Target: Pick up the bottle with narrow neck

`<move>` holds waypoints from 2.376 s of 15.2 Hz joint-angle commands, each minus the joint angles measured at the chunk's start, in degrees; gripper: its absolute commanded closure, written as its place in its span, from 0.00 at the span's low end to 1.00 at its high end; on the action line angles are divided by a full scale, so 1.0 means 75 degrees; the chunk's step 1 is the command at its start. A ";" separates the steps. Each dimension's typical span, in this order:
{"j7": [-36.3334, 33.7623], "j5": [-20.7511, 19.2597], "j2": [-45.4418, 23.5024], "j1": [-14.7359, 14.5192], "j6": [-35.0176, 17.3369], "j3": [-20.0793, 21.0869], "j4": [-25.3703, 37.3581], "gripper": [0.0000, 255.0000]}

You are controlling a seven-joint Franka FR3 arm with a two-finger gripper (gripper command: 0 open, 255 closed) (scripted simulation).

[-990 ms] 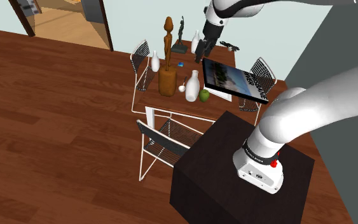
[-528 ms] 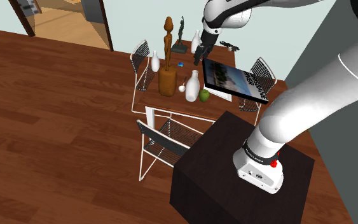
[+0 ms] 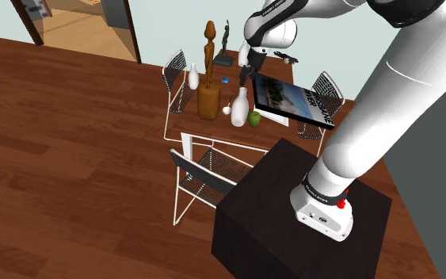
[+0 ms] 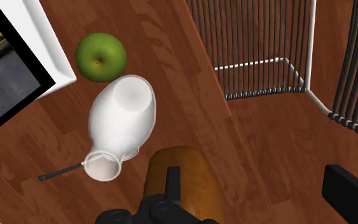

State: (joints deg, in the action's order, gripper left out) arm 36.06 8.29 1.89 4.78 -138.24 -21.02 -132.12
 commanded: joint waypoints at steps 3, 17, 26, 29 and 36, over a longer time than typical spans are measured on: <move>0.0877 0.0865 -0.1287 0.0190 -0.0409 -0.0126 0.0739 0.00; 0.2428 0.2576 -0.4598 0.1478 -0.0794 0.0459 0.3398 0.00; 0.2602 0.2773 -0.4942 0.1594 -0.1083 0.0619 0.3444 1.00; 0.2605 0.2774 -0.4940 0.1596 -0.1083 0.0619 0.3442 1.00; 0.2487 0.2645 -0.4715 0.1515 -0.0895 0.0513 0.3410 1.00</move>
State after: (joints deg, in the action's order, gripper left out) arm 54.94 28.40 -34.17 16.36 -145.28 -16.92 -106.21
